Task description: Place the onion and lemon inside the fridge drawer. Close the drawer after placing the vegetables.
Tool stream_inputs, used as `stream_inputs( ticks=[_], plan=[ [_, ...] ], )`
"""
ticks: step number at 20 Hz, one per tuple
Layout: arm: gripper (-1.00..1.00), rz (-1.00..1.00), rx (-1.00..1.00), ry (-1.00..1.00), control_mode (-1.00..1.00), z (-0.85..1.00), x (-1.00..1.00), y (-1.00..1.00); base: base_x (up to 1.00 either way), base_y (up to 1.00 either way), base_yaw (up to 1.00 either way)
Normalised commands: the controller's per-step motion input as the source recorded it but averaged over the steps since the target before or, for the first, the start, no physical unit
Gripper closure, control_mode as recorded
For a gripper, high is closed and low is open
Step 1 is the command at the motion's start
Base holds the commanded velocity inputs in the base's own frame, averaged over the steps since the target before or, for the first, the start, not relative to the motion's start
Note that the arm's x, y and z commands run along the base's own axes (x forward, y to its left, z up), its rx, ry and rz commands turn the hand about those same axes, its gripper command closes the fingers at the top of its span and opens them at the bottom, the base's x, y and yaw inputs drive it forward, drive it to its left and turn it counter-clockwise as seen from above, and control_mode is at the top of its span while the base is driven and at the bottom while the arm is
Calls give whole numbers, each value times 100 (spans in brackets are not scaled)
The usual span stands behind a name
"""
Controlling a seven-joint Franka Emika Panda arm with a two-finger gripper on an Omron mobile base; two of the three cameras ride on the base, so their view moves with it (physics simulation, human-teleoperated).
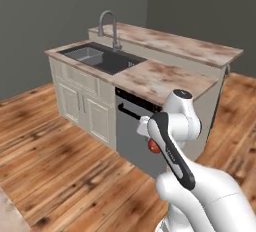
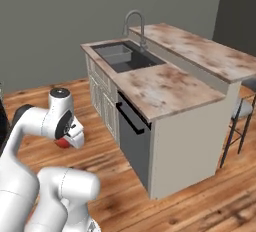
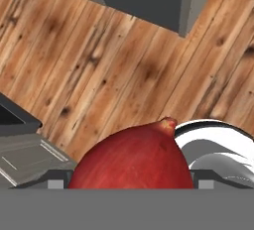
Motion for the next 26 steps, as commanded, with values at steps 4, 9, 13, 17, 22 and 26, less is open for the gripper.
stream_inputs(
  ticks=[4, 9, 13, 17, 22, 26],
  plan=[
    [100, 0, 0, 0, 100, 0, 0, 0, 97, 98, 13],
    [100, 0, 0, 0, 100, 0, 0, 0, 100, 19, 9],
    [100, 0, 0, 0, 100, 0, 0, 0, 100, 20, 17],
    [100, 0, 0, 0, 100, 0, 0, 0, 100, 79, 12],
    [100, 0, 0, 0, 100, 0, 0, 0, 100, 100, 1],
    [100, 0, 0, 0, 100, 0, 0, 0, 100, 58, 0]
  ],
)
